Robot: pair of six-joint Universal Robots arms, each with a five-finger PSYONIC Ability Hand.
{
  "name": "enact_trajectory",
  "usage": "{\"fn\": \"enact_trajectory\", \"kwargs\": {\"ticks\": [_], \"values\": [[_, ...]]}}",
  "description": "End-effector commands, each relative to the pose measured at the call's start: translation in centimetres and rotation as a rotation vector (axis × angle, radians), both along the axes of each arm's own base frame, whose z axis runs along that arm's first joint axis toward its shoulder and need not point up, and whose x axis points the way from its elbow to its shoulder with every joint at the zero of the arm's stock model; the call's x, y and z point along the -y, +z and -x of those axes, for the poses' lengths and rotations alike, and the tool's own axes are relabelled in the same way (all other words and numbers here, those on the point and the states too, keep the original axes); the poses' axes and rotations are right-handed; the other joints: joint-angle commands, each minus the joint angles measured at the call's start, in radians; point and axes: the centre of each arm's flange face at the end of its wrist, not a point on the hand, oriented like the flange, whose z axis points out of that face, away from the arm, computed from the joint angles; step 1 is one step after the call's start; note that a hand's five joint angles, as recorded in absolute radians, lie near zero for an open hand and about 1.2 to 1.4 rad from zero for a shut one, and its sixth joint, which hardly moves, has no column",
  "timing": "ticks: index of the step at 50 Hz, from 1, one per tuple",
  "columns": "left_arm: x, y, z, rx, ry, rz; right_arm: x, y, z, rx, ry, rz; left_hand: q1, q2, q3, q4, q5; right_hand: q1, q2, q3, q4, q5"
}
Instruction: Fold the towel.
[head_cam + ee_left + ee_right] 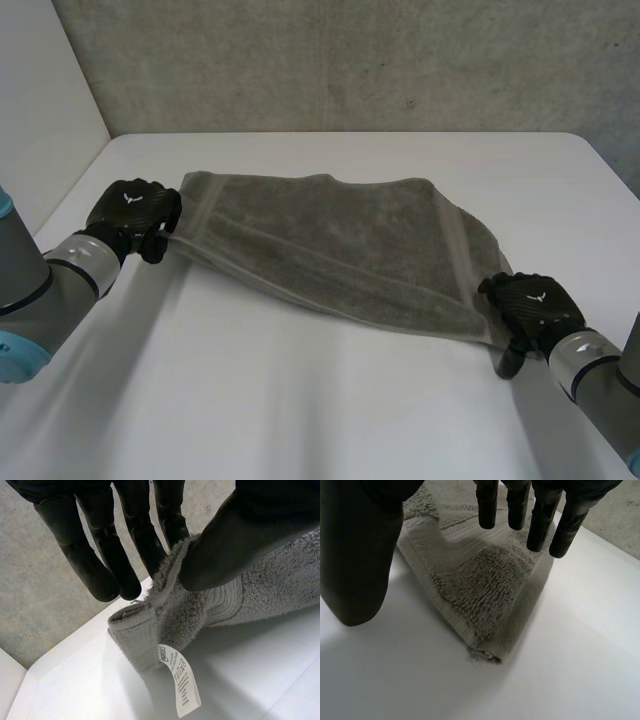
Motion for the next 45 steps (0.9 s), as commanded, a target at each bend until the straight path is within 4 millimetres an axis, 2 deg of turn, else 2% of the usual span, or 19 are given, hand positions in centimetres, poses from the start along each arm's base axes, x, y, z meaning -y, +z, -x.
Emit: {"fn": "enact_trajectory", "kwargs": {"ticks": [1, 12, 32, 45], "values": [[0.0, 0.0, 0.0, 0.000, 0.001, 0.001, 0.3, 0.2, -0.7, 0.003, 0.023, 0.020, -0.057, -0.111, -0.147, -0.123, -0.270, 0.051, 0.056, 0.056, 0.051, 0.061], [0.0, -0.1, 0.0, 0.000, 0.001, -0.002, 1.1, -0.2, -1.5, 0.005, 0.042, 0.036, -0.057, -0.111, -0.147, -0.123, -0.270, 0.295, 0.300, 0.300, 0.294, 0.305], [0.2, -0.1, -0.2, 0.000, 0.007, -0.002, 3.4, 1.6, -2.6, -0.020, -0.012, 0.154, -0.057, -0.111, -0.147, -0.123, -0.270, 0.351, 0.356, 0.356, 0.350, 0.361], [0.4, -0.1, -0.6, 0.000, 0.018, -0.001, 2.7, 2.0, -2.2, -0.034, -0.018, 0.163, -0.057, -0.111, -0.147, -0.123, -0.270, 0.307, 0.312, 0.312, 0.306, 0.317]]}}
